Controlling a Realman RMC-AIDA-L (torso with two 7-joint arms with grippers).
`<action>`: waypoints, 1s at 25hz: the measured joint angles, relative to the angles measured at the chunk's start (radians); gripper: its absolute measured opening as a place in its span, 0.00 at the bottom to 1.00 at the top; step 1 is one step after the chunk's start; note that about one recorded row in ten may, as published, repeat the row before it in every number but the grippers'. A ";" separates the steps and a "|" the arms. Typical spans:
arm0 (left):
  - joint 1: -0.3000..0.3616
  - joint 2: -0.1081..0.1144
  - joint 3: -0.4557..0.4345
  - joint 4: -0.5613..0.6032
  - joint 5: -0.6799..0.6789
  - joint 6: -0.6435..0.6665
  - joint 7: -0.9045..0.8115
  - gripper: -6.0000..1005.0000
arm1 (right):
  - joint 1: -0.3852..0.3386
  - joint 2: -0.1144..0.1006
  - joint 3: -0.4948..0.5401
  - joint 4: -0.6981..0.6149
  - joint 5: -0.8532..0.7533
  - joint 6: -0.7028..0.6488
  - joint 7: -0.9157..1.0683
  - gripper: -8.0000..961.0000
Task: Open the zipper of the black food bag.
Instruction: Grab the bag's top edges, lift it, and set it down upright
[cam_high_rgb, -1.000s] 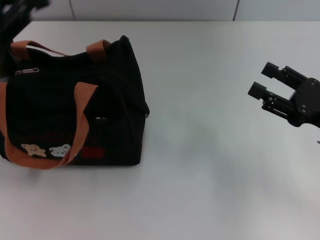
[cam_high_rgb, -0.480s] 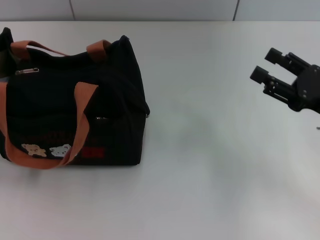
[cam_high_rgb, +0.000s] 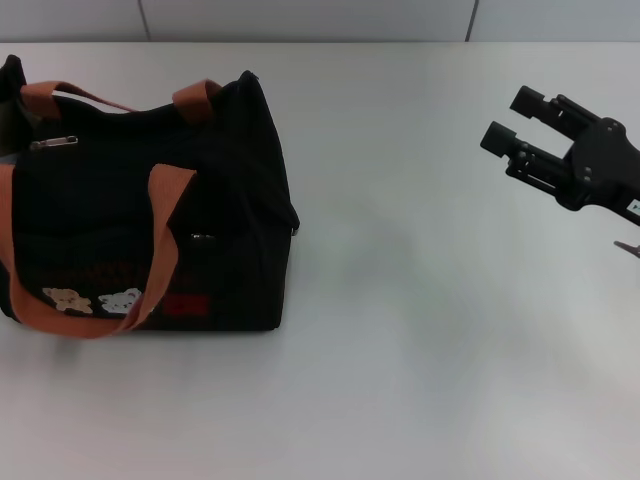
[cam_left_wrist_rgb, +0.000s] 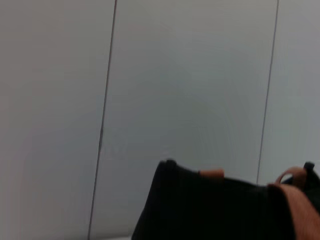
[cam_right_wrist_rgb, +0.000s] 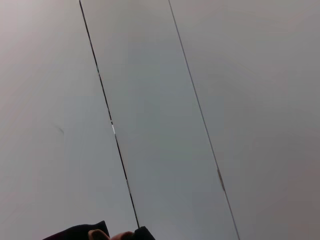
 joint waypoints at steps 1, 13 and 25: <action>-0.008 -0.004 0.002 0.000 0.009 -0.015 0.000 0.77 | 0.000 0.000 0.000 0.002 0.000 0.000 -0.002 0.81; -0.053 -0.027 -0.005 -0.004 0.055 -0.075 0.052 0.67 | -0.012 0.000 0.009 0.016 0.000 0.026 -0.009 0.81; -0.074 -0.027 0.003 -0.004 0.061 -0.070 0.055 0.31 | -0.018 0.000 0.010 0.016 0.000 0.026 -0.009 0.81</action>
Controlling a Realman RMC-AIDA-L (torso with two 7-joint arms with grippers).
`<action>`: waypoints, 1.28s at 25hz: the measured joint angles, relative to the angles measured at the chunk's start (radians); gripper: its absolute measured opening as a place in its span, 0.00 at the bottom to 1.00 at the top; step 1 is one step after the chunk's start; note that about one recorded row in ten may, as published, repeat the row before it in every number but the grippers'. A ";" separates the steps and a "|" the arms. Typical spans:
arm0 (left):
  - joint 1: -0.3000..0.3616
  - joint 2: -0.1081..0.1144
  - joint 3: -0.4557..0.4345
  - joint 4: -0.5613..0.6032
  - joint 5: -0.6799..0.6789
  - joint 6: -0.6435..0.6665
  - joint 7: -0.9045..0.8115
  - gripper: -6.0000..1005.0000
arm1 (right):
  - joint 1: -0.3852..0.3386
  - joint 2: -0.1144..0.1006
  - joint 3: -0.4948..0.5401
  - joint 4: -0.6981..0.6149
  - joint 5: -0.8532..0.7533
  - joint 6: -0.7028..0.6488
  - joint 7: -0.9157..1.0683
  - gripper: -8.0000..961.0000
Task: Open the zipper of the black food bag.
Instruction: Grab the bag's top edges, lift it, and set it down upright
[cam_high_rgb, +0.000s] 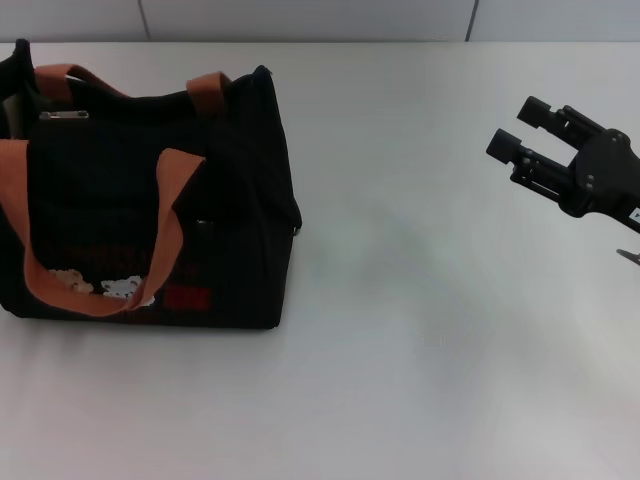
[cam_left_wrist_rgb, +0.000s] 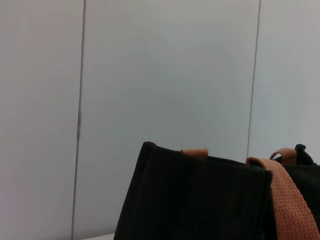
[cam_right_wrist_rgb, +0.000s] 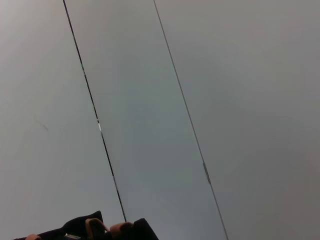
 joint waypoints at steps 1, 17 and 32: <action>-0.001 0.000 0.002 0.000 0.000 0.001 0.000 0.30 | 0.000 0.000 0.000 0.000 0.000 0.000 0.000 0.81; -0.005 -0.001 0.002 -0.001 0.001 0.007 0.005 0.18 | 0.001 0.000 -0.003 0.001 0.000 0.000 0.000 0.81; -0.005 -0.003 0.002 -0.001 0.001 0.011 0.012 0.12 | 0.001 0.000 -0.005 0.002 0.000 0.004 0.000 0.81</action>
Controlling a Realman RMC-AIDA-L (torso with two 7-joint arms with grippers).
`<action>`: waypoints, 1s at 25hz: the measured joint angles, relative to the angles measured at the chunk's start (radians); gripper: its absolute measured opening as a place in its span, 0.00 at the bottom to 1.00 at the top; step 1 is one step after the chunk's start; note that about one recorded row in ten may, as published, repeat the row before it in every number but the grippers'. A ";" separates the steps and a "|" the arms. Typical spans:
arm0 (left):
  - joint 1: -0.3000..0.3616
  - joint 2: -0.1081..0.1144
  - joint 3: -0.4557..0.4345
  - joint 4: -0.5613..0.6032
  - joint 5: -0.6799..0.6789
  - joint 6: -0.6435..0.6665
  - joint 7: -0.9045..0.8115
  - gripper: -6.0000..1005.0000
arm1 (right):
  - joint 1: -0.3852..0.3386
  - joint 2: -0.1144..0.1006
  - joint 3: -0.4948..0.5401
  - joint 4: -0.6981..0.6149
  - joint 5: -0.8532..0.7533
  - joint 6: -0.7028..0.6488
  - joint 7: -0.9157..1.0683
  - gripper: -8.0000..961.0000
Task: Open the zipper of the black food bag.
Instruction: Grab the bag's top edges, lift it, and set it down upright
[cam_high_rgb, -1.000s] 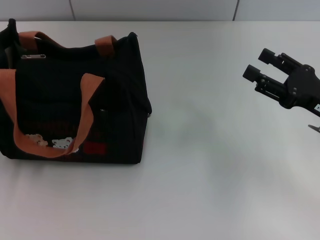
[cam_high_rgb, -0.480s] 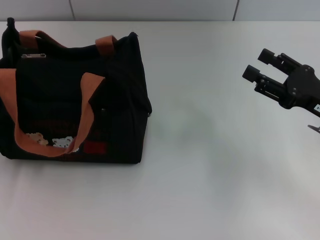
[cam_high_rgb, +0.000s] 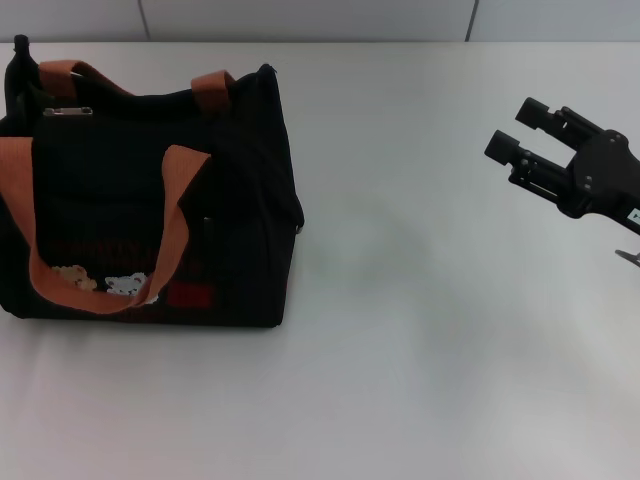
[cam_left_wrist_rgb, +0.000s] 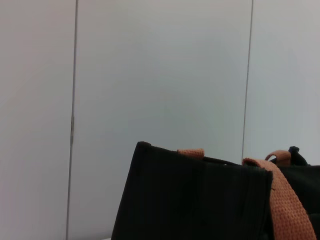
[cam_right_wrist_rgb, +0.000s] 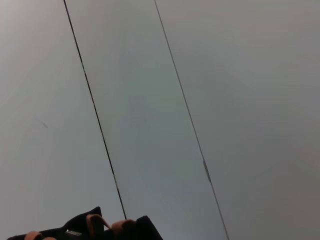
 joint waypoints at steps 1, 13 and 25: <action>0.000 0.000 0.000 0.000 0.000 0.000 0.000 0.12 | 0.000 0.000 -0.001 0.000 0.000 0.003 0.000 0.81; -0.098 0.031 -0.047 0.171 -0.019 0.195 -0.142 0.11 | 0.005 0.000 -0.002 0.000 0.000 -0.003 0.006 0.81; -0.270 0.028 0.175 0.520 0.003 0.213 -0.375 0.11 | -0.006 0.002 0.004 0.018 0.000 -0.039 -0.025 0.81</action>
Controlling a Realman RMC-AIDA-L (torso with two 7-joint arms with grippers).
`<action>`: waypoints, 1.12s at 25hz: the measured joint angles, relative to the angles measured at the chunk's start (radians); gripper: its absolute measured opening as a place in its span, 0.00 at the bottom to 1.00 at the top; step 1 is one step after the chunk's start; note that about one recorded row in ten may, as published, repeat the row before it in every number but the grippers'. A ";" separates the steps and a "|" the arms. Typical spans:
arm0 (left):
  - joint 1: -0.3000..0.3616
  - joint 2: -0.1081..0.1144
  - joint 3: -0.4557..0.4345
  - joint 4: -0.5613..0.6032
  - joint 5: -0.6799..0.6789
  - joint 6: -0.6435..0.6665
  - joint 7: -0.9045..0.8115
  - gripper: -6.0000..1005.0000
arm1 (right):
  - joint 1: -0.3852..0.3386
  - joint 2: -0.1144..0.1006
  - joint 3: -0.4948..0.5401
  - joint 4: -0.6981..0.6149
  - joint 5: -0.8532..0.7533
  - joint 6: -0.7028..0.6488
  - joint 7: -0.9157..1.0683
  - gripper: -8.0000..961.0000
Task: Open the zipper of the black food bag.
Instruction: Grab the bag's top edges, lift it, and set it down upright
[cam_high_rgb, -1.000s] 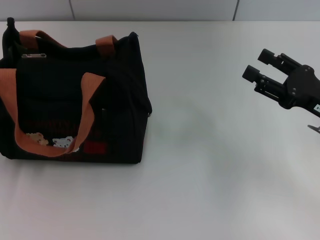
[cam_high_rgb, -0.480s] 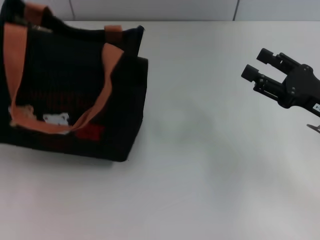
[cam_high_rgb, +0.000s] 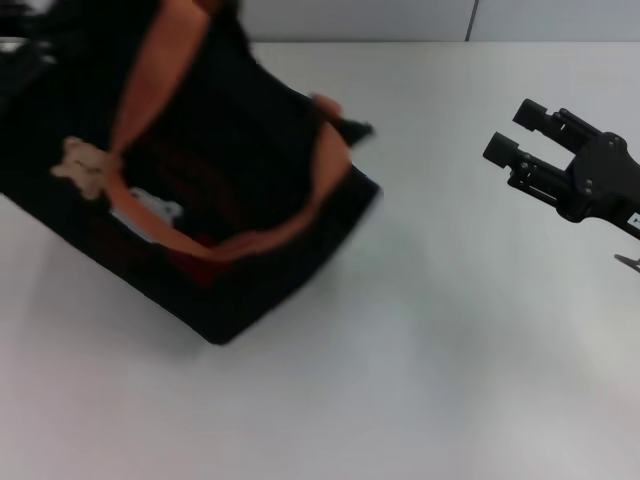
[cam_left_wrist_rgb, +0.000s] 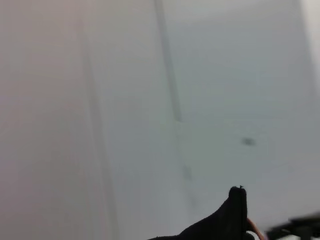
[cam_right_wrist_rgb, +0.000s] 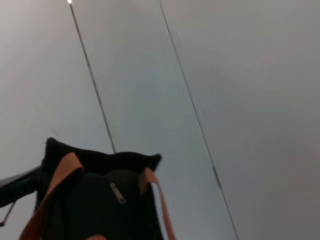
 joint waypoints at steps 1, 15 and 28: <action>0.000 0.000 0.000 0.000 0.000 0.000 0.000 0.11 | 0.000 0.000 0.000 0.000 0.000 0.000 0.000 0.81; -0.027 -0.086 0.202 0.202 0.047 -0.002 -0.054 0.11 | 0.039 0.006 -0.009 0.089 0.043 -0.039 -0.426 0.81; -0.029 -0.087 0.208 0.185 0.048 -0.008 -0.055 0.11 | 0.103 0.010 0.002 0.270 0.052 0.065 -0.941 0.80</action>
